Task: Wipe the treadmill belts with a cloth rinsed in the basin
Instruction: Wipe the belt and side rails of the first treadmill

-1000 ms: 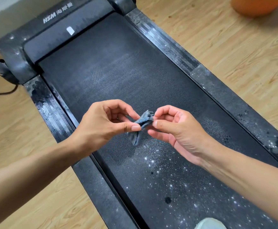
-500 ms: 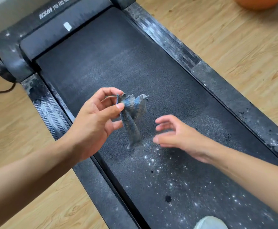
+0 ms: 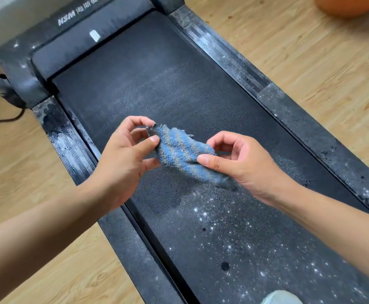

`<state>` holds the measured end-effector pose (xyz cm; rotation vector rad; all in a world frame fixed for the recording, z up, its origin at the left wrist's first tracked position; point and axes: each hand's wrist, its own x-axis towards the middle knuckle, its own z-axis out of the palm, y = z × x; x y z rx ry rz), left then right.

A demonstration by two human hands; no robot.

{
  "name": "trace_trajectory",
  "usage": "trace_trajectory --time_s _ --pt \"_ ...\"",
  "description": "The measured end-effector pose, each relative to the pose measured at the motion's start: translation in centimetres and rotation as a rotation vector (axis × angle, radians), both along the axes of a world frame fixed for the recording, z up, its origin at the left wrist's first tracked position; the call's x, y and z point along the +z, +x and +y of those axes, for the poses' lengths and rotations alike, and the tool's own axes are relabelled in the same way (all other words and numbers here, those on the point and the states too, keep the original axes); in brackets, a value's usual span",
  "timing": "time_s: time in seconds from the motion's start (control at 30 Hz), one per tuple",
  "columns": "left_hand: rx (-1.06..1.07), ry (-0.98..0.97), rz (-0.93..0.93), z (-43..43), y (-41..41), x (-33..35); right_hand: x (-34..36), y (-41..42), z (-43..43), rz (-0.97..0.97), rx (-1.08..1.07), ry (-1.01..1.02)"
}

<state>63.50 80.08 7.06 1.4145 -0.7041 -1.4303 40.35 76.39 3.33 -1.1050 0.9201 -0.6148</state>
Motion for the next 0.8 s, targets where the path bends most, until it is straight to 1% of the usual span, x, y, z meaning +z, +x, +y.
trace_trajectory --time_s 0.13,0.2,0.23,0.33,0.4,0.47,0.53,0.63,0.8 --pt "0.031 -0.023 -0.412 0.6 0.1 -1.4 0.4 0.1 0.3 0.016 0.01 -0.015" --pt "-0.025 -0.039 -0.484 1.1 -0.3 -1.3 0.5 0.2 0.5 0.087 -0.012 -0.075" --pt "-0.091 -0.046 -0.466 1.3 -0.6 -1.0 0.5 0.2 0.6 0.107 -0.033 -0.096" --pt "-0.31 -0.058 -0.292 1.9 -1.9 -0.1 0.7 0.5 1.1 0.09 -0.106 -0.106" --pt "-0.384 -0.058 -0.247 2.0 -2.5 0.1 0.8 0.6 1.2 0.068 -0.112 -0.073" --pt "-0.375 -0.039 -0.23 1.9 -2.8 0.0 0.8 0.6 1.3 0.005 -0.063 0.018" --pt "-0.295 0.025 -0.134 1.7 -3.1 0.1 1.1 0.4 1.4 -0.036 -0.01 0.063" --pt "-0.197 0.141 0.069 1.4 -3.0 0.2 1.6 0.2 1.4 0.016 0.016 -0.033" --pt "-0.164 0.179 0.172 1.5 -3.0 0.4 1.4 0.4 1.2 0.085 -0.004 -0.184"
